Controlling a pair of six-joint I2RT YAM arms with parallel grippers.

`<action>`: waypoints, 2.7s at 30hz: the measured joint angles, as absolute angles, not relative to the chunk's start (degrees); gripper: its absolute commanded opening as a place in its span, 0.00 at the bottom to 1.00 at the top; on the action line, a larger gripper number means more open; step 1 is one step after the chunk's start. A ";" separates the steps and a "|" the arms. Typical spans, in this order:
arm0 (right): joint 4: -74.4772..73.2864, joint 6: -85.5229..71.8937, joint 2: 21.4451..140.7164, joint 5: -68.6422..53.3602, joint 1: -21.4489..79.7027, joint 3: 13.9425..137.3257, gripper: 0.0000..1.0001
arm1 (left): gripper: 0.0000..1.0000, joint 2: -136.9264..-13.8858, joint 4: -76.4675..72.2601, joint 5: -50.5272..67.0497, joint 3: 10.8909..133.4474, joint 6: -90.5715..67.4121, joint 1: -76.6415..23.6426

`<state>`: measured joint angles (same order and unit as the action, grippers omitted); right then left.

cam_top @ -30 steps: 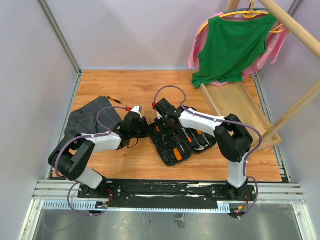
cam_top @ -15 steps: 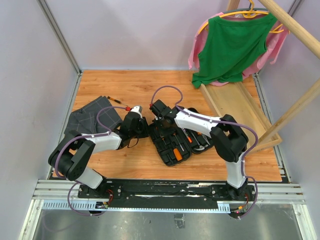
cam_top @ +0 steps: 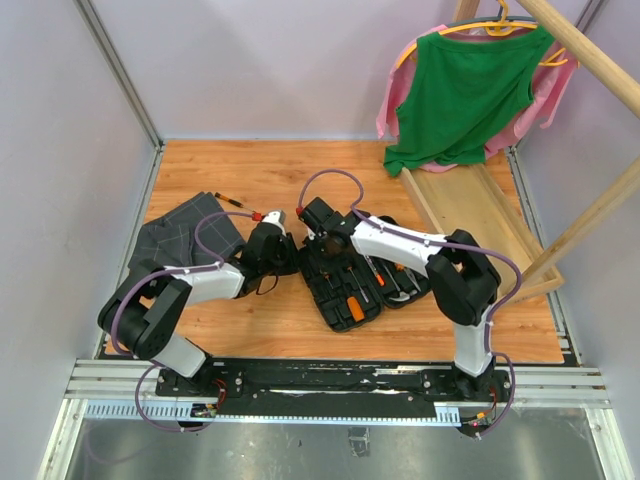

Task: Sort the tools into containers
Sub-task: Place the screwdriver in the storage box, then pick up the screwdriver from the center of the board.

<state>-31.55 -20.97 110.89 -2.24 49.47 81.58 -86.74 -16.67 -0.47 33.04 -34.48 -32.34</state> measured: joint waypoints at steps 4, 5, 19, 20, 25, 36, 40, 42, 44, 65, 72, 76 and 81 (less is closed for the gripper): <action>-32.82 -19.90 109.34 -2.85 49.21 83.81 0.24 | 0.28 -87.15 -16.53 -0.58 33.61 -34.26 -32.40; -32.84 -19.66 108.31 -2.94 49.17 83.85 0.25 | 0.28 -87.29 -16.38 -0.62 33.82 -34.04 -32.40; -21.89 -20.16 81.49 1.08 47.29 60.93 0.32 | 0.56 -88.73 -7.40 -5.37 45.91 -28.21 -32.77; -21.54 -20.47 80.99 1.13 47.11 59.31 0.32 | 0.57 -88.49 -7.03 -6.11 47.20 -27.88 -32.75; -20.80 -21.63 78.65 1.15 45.95 53.78 0.35 | 0.59 -87.05 -4.64 -9.34 51.22 -27.16 -30.41; -12.21 -26.15 65.98 4.51 45.95 43.31 0.54 | 0.67 -87.96 1.50 -23.22 56.71 -29.65 -19.14; -9.63 -27.27 60.53 6.07 45.95 39.31 0.55 | 0.68 -91.70 3.27 -25.54 59.92 -30.76 -16.19; -9.23 -27.44 59.07 6.83 45.95 38.41 0.55 | 0.68 -94.61 4.91 -26.76 62.08 -31.73 -14.44; -9.08 -27.51 58.11 7.31 45.95 37.89 0.55 | 0.67 -97.76 7.01 -27.51 64.71 -33.04 -12.86; -9.04 -28.95 56.45 7.70 45.95 34.63 0.55 | 0.58 -119.48 16.82 -28.45 85.12 -37.98 -7.03; -9.08 -29.58 57.98 7.49 45.95 34.63 0.55 | 0.47 -121.86 17.08 -28.16 85.97 -37.36 -6.44; -9.08 -29.80 58.52 7.27 45.95 34.63 0.55 | 0.40 -122.21 17.04 -27.92 86.04 -36.86 -6.35; -9.63 -30.00 58.94 6.83 45.95 34.89 0.55 | 0.28 -122.21 16.47 -26.76 86.04 -36.14 -6.13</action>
<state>-9.63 -30.00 58.94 6.83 45.95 34.89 -122.21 16.47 -26.76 86.04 -36.14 -6.13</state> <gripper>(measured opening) 0.550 0.354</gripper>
